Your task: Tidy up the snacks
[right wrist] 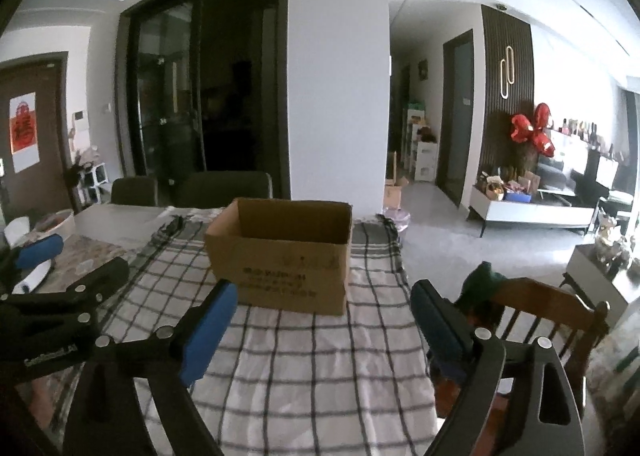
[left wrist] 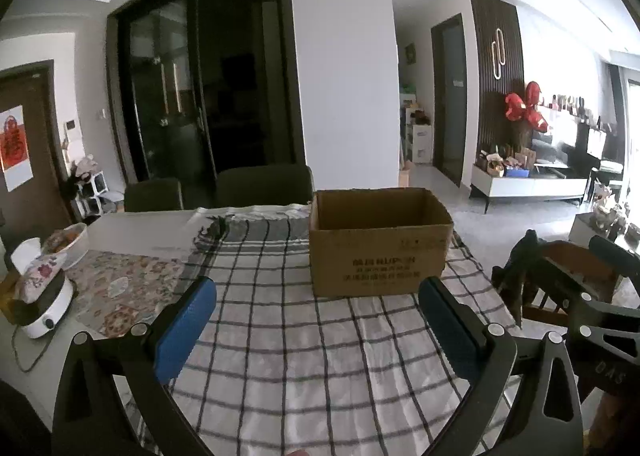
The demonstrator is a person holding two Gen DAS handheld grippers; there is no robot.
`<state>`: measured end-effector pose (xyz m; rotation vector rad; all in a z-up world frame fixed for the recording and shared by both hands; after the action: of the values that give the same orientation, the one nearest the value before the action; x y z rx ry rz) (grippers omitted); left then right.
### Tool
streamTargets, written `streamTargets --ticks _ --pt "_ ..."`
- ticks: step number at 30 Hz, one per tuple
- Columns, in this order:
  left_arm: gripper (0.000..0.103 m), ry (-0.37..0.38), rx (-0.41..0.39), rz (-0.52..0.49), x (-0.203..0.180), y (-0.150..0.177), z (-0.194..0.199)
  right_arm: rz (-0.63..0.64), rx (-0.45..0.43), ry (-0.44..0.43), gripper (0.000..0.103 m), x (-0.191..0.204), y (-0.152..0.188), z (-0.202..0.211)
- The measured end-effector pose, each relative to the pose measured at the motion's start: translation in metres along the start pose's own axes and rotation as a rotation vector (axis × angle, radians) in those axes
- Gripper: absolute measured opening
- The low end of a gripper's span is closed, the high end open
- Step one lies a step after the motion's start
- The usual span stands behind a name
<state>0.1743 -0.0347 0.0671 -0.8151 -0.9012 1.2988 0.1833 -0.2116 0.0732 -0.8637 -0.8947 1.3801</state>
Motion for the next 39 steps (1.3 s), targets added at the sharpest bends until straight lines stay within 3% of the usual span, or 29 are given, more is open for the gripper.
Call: streamTargets --ticks 11,39 --pt "0.103 -0.017 -0.024 -0.010 0.004 0.024 0.062 -0.037 -0.010 -0.020 0.092 0.003 0.025 0.059" --pt "0.103 -0.013 -0.002 0.010 0.011 0.045 0.089 -0.002 -0.028 -0.042 0.092 0.017 0.041 0.097"
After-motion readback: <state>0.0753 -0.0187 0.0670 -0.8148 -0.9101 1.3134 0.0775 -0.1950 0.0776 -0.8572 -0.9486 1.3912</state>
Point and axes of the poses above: each gripper's, at about its wrist camera, not at the fingertips, and z roughly against the way its jaws point, x to its left, y to its underside, the point moved 3 cm from there along -z, roughly the way its jaws point, and after that the axes turned 2 degrees about -y, right-handed, at the moved point
